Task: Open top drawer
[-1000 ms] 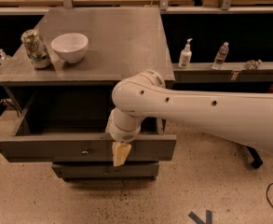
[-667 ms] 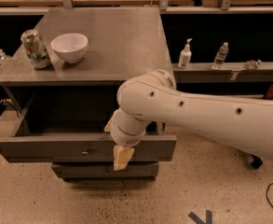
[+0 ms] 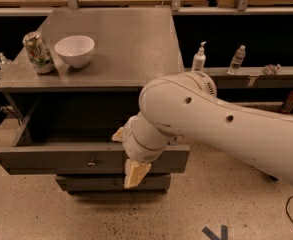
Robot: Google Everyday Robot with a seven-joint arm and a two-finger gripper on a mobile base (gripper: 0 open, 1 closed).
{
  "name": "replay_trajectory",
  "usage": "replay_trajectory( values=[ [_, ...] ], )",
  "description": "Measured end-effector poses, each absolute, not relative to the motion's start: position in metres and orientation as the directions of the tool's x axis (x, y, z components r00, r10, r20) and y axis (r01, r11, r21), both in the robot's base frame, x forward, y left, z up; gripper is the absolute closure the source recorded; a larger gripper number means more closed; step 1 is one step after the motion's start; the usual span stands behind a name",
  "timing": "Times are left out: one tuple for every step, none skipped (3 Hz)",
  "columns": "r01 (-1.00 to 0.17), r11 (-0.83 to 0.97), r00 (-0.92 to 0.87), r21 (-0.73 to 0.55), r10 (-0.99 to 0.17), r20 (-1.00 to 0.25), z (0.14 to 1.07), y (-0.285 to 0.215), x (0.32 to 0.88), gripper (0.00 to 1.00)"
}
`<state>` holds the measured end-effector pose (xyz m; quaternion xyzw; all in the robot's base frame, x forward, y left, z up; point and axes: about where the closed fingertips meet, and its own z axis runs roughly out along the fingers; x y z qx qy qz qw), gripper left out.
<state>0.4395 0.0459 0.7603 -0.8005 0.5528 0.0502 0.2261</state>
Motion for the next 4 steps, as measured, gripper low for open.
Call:
replay_trajectory(
  values=[
    [-0.911, -0.309, 0.389, -0.274, -0.864, -0.320, 0.756, 0.054, 0.463, 0.31],
    [-0.917, -0.334, 0.390, -0.217, -0.861, -0.326, 0.738, 0.069, 0.485, 0.31],
    [-0.925, -0.346, 0.378, -0.155, -0.863, -0.334, 0.715, 0.082, 0.497, 0.31],
    [-0.937, -0.340, 0.347, -0.083, -0.875, -0.336, 0.683, 0.087, 0.502, 0.30]
  ],
)
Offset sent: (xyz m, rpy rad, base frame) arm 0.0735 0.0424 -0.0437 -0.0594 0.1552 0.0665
